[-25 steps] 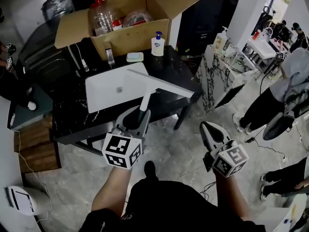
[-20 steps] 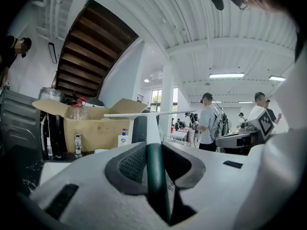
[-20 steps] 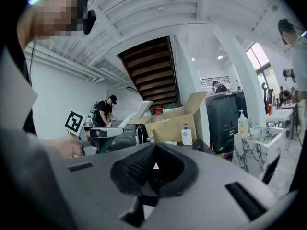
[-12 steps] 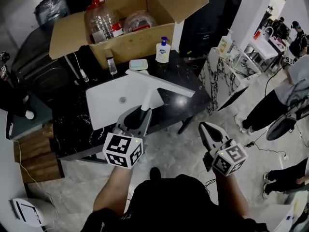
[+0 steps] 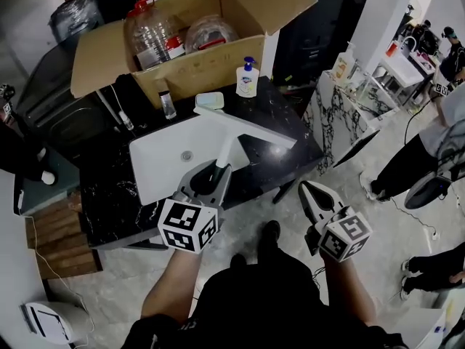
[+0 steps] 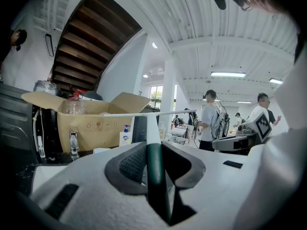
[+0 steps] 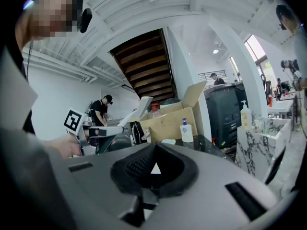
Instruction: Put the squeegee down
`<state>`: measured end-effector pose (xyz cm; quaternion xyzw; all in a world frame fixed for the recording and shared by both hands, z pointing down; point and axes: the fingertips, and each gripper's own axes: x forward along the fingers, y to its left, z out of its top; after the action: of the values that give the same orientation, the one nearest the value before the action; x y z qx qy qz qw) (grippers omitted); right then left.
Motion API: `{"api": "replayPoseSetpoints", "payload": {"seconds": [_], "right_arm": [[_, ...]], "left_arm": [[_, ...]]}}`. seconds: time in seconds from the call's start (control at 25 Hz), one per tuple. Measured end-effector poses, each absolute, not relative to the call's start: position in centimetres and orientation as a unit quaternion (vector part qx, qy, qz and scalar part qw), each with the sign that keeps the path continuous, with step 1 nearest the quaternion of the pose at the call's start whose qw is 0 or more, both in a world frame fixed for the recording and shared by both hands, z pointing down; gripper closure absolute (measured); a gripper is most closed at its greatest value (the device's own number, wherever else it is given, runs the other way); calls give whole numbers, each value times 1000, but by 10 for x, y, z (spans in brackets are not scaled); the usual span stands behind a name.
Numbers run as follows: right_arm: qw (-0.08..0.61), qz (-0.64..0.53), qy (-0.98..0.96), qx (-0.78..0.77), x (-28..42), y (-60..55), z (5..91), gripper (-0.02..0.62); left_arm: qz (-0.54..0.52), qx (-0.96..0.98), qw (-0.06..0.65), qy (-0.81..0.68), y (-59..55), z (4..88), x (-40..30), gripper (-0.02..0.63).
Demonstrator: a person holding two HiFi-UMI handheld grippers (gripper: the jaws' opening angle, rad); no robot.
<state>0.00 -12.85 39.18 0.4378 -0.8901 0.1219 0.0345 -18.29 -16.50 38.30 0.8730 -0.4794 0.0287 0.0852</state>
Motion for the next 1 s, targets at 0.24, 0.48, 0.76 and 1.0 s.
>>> {"api": "replayPoseSetpoints", "payload": {"seconds": [0.24,0.48,0.76,1.0], "right_arm": [[22,132,-889,438,19,-172,398,589],[8,152,-884,441,54,-232,409,589],[4,170,-886,433,102,-309,416,589],[7,167,-887,430,137,-347,419,589]], "left_arm": [[43,871,89,-481,-205,391,-167,508],[68,874,94,-472,-265,402,-128,508],[91,869,108,-474,-335,411,-80,508],[113,869,116,-468,-363,427,-45,508]]}}
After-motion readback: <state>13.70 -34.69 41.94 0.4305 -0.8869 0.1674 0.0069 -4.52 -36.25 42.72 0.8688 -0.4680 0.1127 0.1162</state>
